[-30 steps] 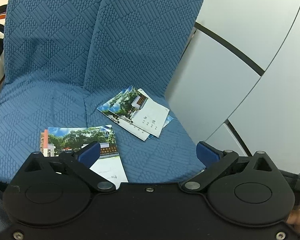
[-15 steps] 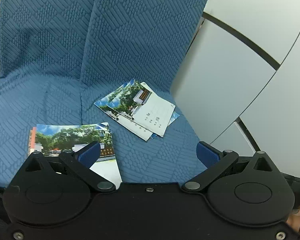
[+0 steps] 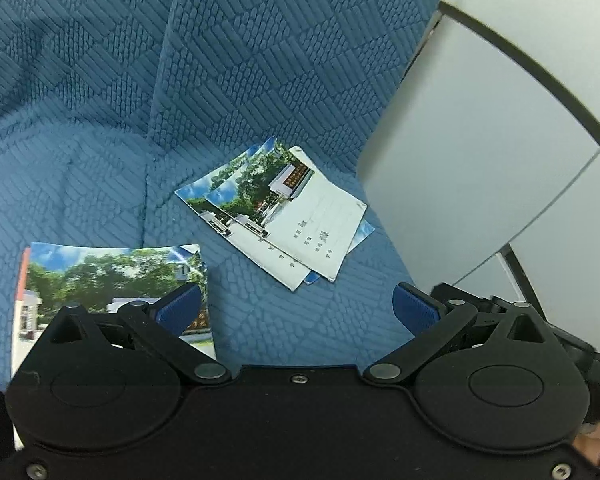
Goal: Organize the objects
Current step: 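Lower both open grippers onto the remaining postcard pile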
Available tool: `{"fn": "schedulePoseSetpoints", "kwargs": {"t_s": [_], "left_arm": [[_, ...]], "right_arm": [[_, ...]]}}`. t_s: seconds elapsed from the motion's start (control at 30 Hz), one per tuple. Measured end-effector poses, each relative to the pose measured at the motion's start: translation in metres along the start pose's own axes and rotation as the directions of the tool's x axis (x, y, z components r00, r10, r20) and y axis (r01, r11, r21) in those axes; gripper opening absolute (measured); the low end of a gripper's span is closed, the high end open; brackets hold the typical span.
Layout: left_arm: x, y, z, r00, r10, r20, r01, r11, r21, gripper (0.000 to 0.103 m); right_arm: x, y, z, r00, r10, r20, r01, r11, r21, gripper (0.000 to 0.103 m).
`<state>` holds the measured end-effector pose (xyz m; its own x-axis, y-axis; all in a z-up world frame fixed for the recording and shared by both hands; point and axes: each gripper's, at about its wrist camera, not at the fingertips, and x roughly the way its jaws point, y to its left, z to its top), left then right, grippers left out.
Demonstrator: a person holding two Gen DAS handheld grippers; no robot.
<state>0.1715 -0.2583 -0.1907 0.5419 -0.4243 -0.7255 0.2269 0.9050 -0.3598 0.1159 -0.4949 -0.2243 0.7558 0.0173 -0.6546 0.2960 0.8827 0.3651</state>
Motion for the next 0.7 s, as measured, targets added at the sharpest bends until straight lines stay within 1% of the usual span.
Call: {"fn": "schedulePoseSetpoints", "kwargs": {"t_s": [0.03, 0.07, 0.1, 0.17, 0.27, 0.37, 0.43, 0.5, 0.53, 0.57, 0.6, 0.63, 0.67, 0.7], "left_arm": [[0.005, -0.001, 0.002, 1.000, 0.005, -0.005, -0.005, 1.000, 0.000, 0.102], [0.011, -0.002, 0.004, 1.000, 0.008, -0.008, -0.008, 1.000, 0.001, 0.102], [0.016, -0.003, 0.005, 1.000, 0.009, -0.007, -0.009, 1.000, -0.006, 0.102], [0.025, -0.004, 0.008, 1.000, 0.012, 0.003, -0.012, 1.000, -0.027, 0.102], [0.041, -0.007, 0.013, 1.000, 0.015, -0.002, -0.015, 0.999, -0.041, 0.102], [0.057, -0.011, 0.017, 1.000, 0.017, -0.008, -0.018, 0.998, -0.064, 0.102], [0.068, -0.013, 0.019, 1.000, 0.015, -0.015, -0.017, 0.997, -0.077, 0.101], [0.081, -0.014, 0.020, 1.000, -0.002, -0.025, 0.000, 0.995, -0.097, 0.095], [0.087, -0.013, 0.020, 0.999, -0.015, -0.033, 0.012, 0.994, -0.110, 0.094], [0.093, -0.013, 0.020, 0.999, -0.025, -0.040, 0.020, 0.992, -0.124, 0.090], [0.099, -0.011, 0.020, 0.998, -0.034, -0.051, 0.026, 0.989, -0.147, 0.085], [0.105, -0.009, 0.021, 0.997, -0.047, -0.063, 0.036, 0.986, -0.164, 0.082], [0.111, -0.008, 0.020, 0.995, -0.060, -0.074, 0.046, 0.983, -0.178, 0.077], [0.116, -0.006, 0.019, 0.994, -0.069, -0.083, 0.052, 0.980, -0.193, 0.072]], "right_arm": [[0.007, 0.000, 0.002, 1.000, -0.009, -0.004, 0.009, 1.000, -0.004, 0.092], [0.016, -0.003, 0.004, 1.000, 0.002, -0.018, -0.002, 1.000, 0.002, 0.092], [0.024, -0.007, 0.007, 0.999, 0.028, -0.037, -0.027, 0.999, 0.021, 0.092], [0.035, -0.018, 0.012, 0.997, 0.055, -0.056, -0.051, 0.995, 0.080, 0.092], [0.047, -0.034, 0.021, 0.993, 0.108, -0.051, -0.097, 0.978, 0.183, 0.092], [0.060, -0.043, 0.032, 0.993, 0.111, -0.030, -0.101, 0.968, 0.228, 0.091], [0.071, -0.048, 0.038, 0.992, 0.126, -0.024, -0.116, 0.958, 0.262, 0.091], [0.083, -0.053, 0.042, 0.989, 0.142, -0.030, -0.126, 0.946, 0.300, 0.089], [0.089, -0.056, 0.043, 0.988, 0.152, -0.038, -0.132, 0.937, 0.323, 0.084], [0.093, -0.057, 0.044, 0.986, 0.163, -0.044, -0.139, 0.930, 0.340, 0.081], [0.100, -0.059, 0.046, 0.983, 0.174, -0.053, -0.144, 0.923, 0.357, 0.080], [0.105, -0.059, 0.047, 0.982, 0.180, -0.060, -0.146, 0.919, 0.365, 0.075], [0.109, -0.059, 0.049, 0.982, 0.176, -0.068, -0.140, 0.921, 0.364, 0.067], [0.114, -0.058, 0.051, 0.982, 0.171, -0.080, -0.131, 0.924, 0.360, 0.064]]}}
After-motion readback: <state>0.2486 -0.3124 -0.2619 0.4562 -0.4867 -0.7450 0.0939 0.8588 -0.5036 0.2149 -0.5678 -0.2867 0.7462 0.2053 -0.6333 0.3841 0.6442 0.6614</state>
